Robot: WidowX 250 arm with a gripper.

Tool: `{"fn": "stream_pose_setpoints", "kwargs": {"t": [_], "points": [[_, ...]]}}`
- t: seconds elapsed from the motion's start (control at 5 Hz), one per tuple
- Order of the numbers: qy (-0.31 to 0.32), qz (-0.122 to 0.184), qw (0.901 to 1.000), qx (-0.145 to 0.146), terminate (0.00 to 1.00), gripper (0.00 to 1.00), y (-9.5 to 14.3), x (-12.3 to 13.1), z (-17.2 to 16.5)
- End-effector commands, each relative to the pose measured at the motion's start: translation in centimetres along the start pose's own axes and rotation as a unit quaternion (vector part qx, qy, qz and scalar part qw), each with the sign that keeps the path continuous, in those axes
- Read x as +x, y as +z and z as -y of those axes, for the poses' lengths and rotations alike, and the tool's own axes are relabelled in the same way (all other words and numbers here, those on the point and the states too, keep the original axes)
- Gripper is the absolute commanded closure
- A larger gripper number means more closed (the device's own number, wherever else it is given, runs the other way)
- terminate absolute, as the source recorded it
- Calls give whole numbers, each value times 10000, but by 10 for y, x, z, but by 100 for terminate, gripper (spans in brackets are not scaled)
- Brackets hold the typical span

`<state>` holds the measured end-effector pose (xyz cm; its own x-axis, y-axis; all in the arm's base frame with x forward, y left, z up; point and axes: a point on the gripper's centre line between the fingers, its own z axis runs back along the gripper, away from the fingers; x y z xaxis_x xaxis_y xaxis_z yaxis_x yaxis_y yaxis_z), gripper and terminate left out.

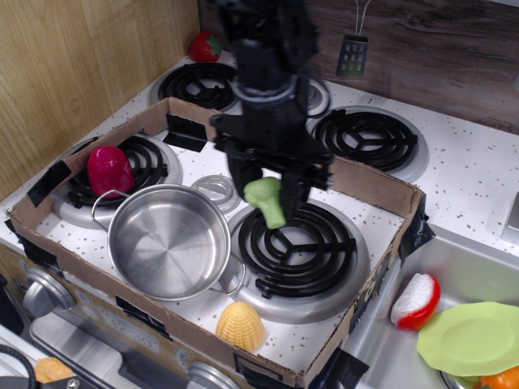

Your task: Put broccoli in pot

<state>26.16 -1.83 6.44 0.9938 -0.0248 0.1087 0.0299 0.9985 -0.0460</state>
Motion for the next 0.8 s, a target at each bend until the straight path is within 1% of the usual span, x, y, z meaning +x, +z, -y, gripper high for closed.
{"fn": "stream_pose_setpoints", "kwargs": {"t": [0.0, 0.2, 0.6], "points": [[-70, 415, 9990, 169, 0, 100, 20, -15, -29], [84, 559, 9981, 260, 0, 100, 20, -28, -42], [-26, 460, 9989, 53, 0, 100, 15, -31, -75]]}}
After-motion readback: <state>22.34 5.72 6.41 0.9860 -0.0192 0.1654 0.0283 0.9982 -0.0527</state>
